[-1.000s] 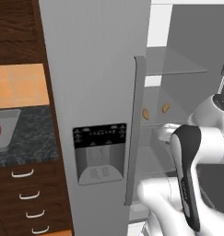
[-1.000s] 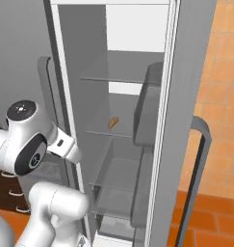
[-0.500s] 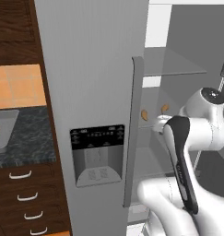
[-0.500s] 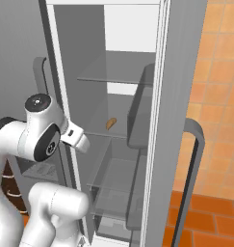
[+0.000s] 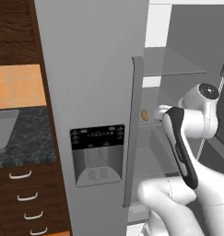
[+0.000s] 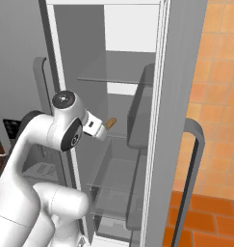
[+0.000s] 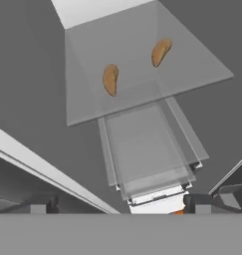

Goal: Place one sweet potato and one steak in each tupperware on the nearby counter, to pack two identical lunches.

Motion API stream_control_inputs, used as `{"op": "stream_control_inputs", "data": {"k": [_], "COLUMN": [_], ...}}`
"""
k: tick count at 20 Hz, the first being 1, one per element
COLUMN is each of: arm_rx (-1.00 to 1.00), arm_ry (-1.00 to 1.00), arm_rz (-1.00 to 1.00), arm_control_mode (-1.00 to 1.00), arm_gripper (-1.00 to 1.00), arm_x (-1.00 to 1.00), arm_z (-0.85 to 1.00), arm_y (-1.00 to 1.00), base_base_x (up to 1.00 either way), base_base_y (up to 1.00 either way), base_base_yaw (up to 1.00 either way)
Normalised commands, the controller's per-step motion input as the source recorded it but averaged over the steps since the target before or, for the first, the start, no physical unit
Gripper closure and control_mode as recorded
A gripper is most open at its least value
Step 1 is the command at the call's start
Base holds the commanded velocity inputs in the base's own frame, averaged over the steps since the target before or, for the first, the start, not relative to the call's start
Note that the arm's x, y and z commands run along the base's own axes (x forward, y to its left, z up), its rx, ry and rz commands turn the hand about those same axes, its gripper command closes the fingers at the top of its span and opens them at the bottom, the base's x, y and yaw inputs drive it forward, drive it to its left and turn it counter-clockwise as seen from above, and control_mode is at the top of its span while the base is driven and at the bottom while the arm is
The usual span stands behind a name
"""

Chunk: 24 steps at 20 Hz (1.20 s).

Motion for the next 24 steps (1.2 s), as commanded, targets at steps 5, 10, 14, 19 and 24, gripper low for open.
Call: {"op": "stream_control_inputs", "data": {"k": [5, 10, 14, 19, 24], "arm_rx": [-0.03, -0.01, 0.00, -0.02, 0.00], "arm_ry": [-0.03, 0.01, 0.02, 0.05, 0.03], "arm_rz": [-0.10, -0.13, -0.07, 0.00, 0.00], "arm_control_mode": [-1.00, -1.00, -1.00, -1.00, -1.00], "arm_gripper": [-1.00, -1.00, -1.00, -1.00, -1.00], "arm_x": [0.37, 0.51, 0.39, 0.76, 0.89], "arm_z": [0.00, 0.00, -0.20, -0.45, -0.37], "arm_y": [-0.17, -0.35, -0.45, -0.19, -0.38], "base_base_x": [0.00, 0.00, 0.00, 0.00, 0.00], "base_base_y": [0.00, 0.00, 0.00, 0.00, 0.00], "base_base_yaw": [0.00, 0.00, 0.00, 0.00, 0.00]}}
